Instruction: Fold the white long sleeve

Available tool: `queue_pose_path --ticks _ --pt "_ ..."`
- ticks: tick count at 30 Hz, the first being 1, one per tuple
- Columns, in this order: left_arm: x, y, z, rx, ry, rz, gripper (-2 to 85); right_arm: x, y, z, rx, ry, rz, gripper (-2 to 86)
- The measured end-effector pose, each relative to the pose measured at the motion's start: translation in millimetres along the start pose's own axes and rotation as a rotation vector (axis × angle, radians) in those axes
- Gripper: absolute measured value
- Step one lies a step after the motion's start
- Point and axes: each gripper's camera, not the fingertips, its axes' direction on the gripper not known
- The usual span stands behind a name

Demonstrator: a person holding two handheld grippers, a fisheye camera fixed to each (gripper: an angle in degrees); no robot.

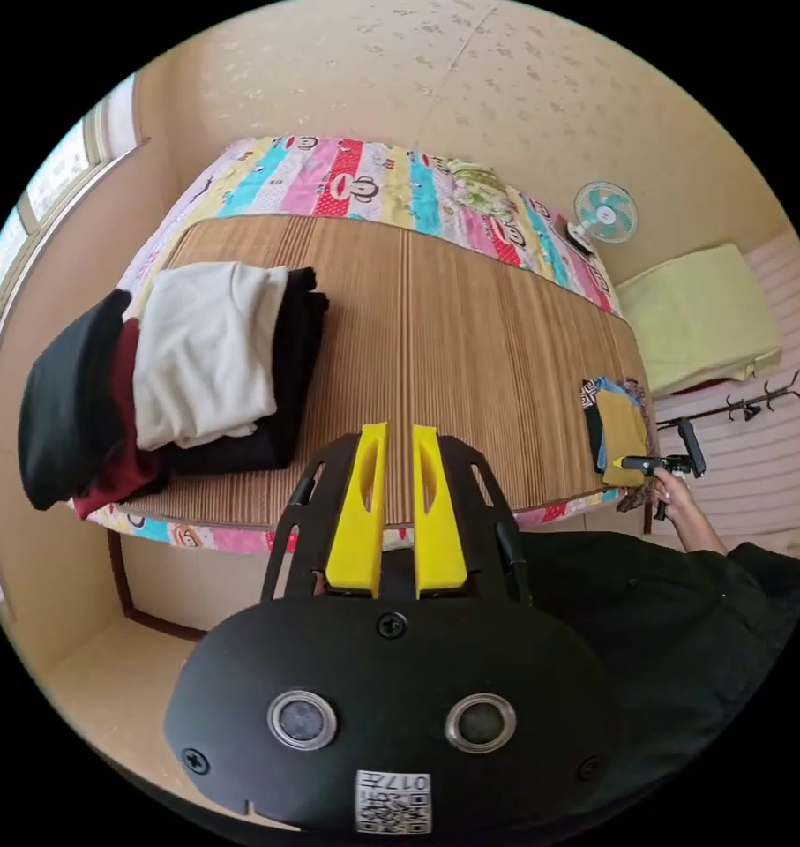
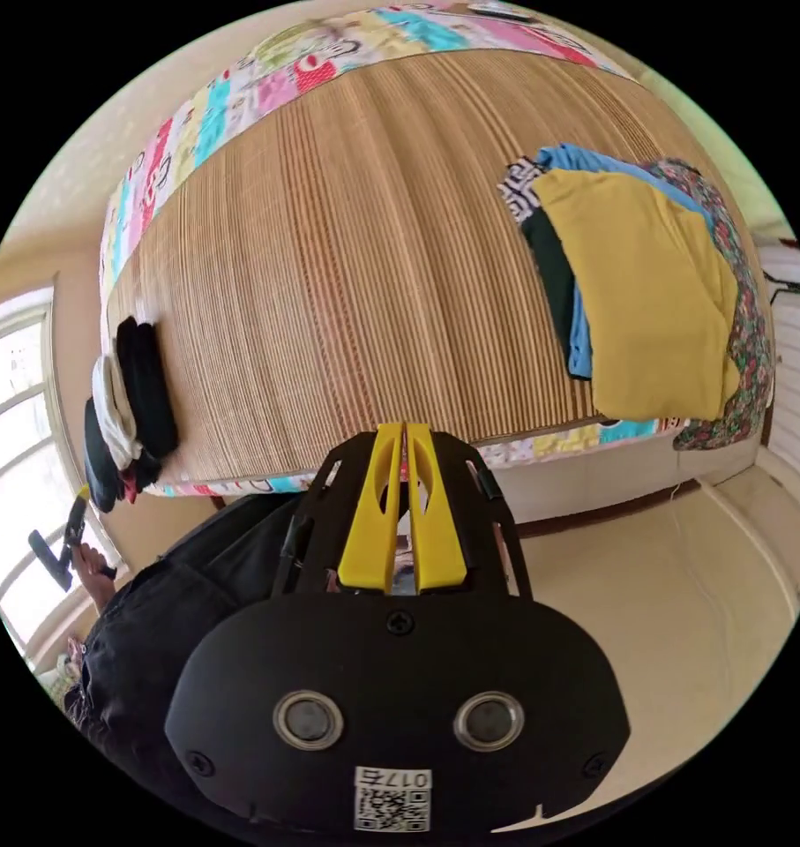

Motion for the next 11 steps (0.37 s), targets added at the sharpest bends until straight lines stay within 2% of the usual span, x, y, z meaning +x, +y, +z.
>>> queue_pose_path --ticks 3,6,11 --pt "91.5 -41.2 27.6 -0.031 -0.013 0.176 3.9 74.4 -8.7 -11.3 0.039 -0.106 0.172 6.7" --pt "162.3 -69.4 53.5 -0.078 0.026 0.267 3.6 125.7 -17.0 -26.4 0.114 -0.140 0.255 8.4" --pt "222.3 -101.1 95.4 -0.192 0.192 0.235 1.2 182.0 -41.8 -44.2 0.180 0.013 0.362 10.7"
